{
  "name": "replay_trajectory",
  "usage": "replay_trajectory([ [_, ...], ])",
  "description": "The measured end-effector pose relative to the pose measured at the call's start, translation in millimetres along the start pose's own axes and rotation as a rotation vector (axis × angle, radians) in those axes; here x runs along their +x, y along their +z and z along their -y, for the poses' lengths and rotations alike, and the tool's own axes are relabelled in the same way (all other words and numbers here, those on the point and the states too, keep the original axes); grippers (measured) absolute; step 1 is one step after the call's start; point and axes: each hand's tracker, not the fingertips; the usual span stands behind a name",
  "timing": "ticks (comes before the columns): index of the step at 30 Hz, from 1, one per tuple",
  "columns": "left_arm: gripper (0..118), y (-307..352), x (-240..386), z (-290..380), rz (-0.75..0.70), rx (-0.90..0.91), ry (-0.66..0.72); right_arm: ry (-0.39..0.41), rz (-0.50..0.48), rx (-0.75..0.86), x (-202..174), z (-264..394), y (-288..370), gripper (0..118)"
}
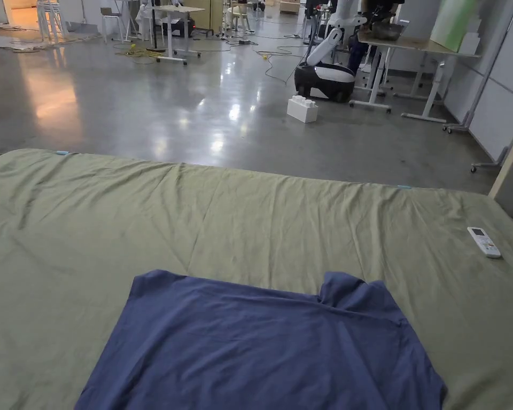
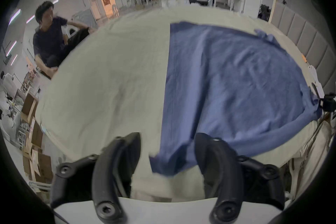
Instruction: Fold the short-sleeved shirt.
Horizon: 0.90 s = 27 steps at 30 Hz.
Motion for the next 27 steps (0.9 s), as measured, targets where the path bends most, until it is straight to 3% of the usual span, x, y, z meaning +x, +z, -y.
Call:
replay_trajectory([
  [5,67,29,18,-40,0.066,0.259,0.06,-0.131,-0.06,0.318,-5,-40,30,101],
  [11,66,56,47,-77,0.085,0.492,0.116,-0.14,-0.051,0.572,-29,-79,50,100],
  [13,58,60,56,-86,0.08,0.542,0.13,-0.134,-0.066,0.623,-36,-87,55,91],
  [14,46,63,61,-90,0.078,0.556,0.129,-0.149,-0.081,0.642,-39,-89,57,82],
  [15,23,65,65,-93,0.081,0.57,0.128,-0.131,-0.078,0.669,-42,-92,57,62],
  [16,13,67,67,-96,0.079,0.586,0.131,-0.127,-0.082,0.686,-44,-93,59,42],
  [17,11,69,70,-97,0.073,0.599,0.134,-0.12,-0.073,0.712,-47,-93,61,21],
  [18,10,71,73,-97,0.062,0.618,0.132,-0.091,-0.052,0.739,-50,-96,63,12],
  [23,0,79,79,-97,0.045,0.645,0.099,-0.207,-0.077,0.675,-51,-93,60,1],
  [25,0,82,72,-97,0.053,0.636,0.098,-0.103,-0.015,0.772,-51,-98,66,0],
  [26,0,83,70,-97,0.052,0.629,0.102,-0.162,-0.069,0.686,-52,-95,60,0],
  [27,0,83,65,-96,0.048,0.622,0.111,-0.149,-0.052,0.7,-51,-95,61,0],
])
